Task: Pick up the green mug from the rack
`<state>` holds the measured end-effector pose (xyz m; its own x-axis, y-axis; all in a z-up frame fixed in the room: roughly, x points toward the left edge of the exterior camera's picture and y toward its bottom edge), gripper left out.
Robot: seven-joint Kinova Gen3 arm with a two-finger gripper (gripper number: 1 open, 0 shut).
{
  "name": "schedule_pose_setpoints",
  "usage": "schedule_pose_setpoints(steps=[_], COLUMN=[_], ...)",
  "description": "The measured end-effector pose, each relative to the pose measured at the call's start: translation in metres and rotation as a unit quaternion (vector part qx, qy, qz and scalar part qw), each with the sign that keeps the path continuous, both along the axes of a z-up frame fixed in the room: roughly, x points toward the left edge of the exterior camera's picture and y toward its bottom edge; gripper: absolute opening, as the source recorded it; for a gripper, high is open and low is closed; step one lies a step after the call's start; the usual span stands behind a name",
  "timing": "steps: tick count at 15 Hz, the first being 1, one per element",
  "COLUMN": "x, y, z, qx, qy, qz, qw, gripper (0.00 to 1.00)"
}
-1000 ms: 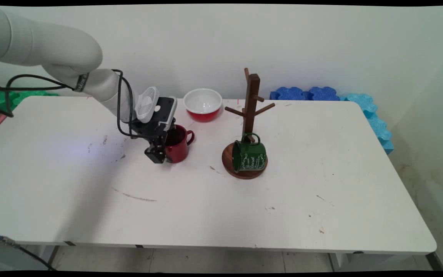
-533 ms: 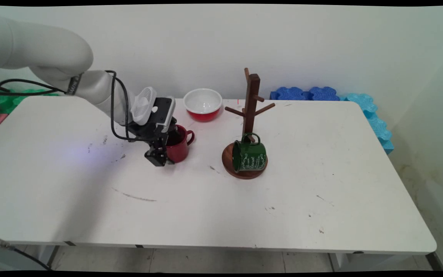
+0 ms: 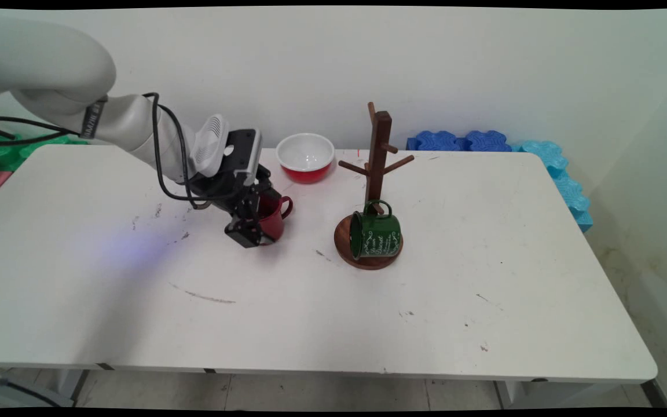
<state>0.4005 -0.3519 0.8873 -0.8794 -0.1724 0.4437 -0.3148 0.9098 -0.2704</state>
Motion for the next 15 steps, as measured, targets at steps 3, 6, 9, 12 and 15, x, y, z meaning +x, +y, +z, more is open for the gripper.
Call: schedule_pose_setpoints(steps=[3, 6, 9, 12, 15], x=[-0.006, -0.01, -0.014, -0.02, -0.024], y=[0.008, 0.014, 0.017, 0.021, 0.024], z=[0.006, 0.007, 0.007, 0.005, 0.002], qx=[0.008, 0.019, 0.03, 0.045, 0.056], qy=[0.034, 0.071, 0.103, 0.144, 0.175], qz=[0.021, 0.042, 0.062, 0.092, 0.115], qw=[0.9992, 0.9964, 0.9922, 0.9843, 0.9762], gripper=[1.0, 1.0, 1.0, 1.0, 1.0])
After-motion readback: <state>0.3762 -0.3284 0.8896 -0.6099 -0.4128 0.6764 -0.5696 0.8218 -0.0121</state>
